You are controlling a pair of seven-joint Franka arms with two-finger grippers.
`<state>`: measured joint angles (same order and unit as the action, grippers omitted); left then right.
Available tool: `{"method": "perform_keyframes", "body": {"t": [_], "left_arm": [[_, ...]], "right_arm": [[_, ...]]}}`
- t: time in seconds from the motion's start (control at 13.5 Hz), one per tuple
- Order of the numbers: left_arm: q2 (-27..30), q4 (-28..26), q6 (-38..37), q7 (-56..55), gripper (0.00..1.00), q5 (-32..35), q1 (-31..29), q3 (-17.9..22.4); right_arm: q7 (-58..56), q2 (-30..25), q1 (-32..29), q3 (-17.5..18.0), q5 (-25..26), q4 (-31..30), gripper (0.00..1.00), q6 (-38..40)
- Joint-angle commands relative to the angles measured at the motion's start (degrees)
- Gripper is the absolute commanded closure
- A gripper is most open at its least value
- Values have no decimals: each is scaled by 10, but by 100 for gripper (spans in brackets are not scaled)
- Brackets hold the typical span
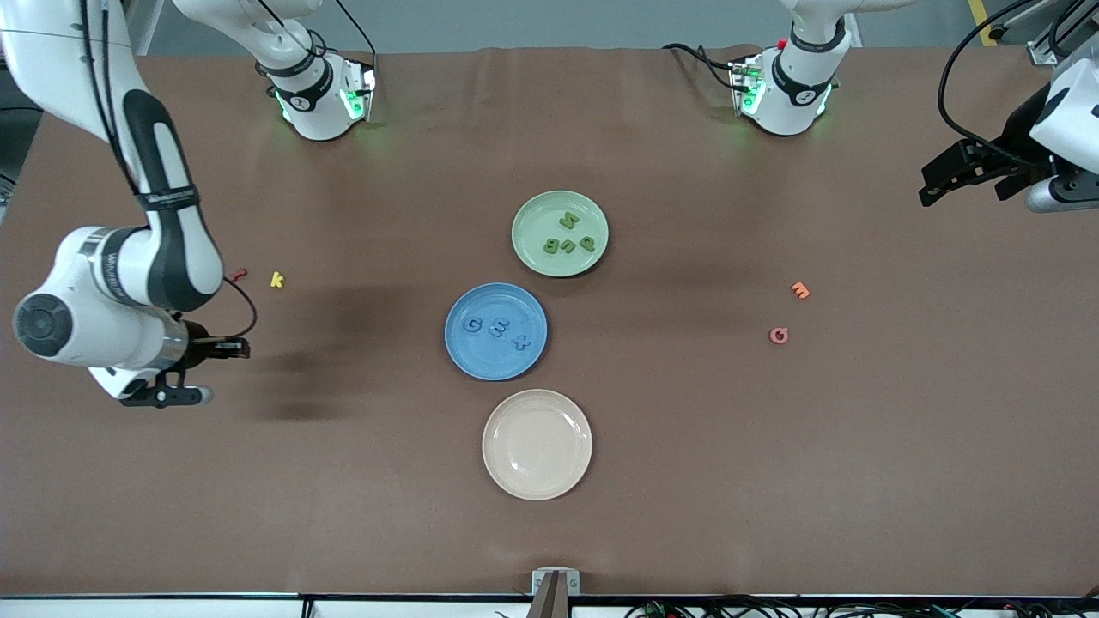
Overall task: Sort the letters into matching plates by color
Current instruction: 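Carry the blue letter over the blue plate with the right gripper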
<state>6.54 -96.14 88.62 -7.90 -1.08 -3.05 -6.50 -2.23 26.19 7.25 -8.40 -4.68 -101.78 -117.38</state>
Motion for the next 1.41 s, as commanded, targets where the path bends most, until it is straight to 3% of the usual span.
{"method": "perform_keyframes", "body": {"t": [0.0,0.37,0.74,1.33], "left_arm": [[6,-5,2,13,0,7,0,3],[9,3,-2,13,0,7,1,0],[8,17,-2,18,0,4,1,-1],[5,17,-3,19,0,6,3,-1]], "right_arm": [[116,3,68,-4,-9,20,79,28],[335,34,195,-4,-23,64,79,20],[511,133,292,-4,-43,174,79,9],[529,179,319,2,-55,189,79,-88]]}}
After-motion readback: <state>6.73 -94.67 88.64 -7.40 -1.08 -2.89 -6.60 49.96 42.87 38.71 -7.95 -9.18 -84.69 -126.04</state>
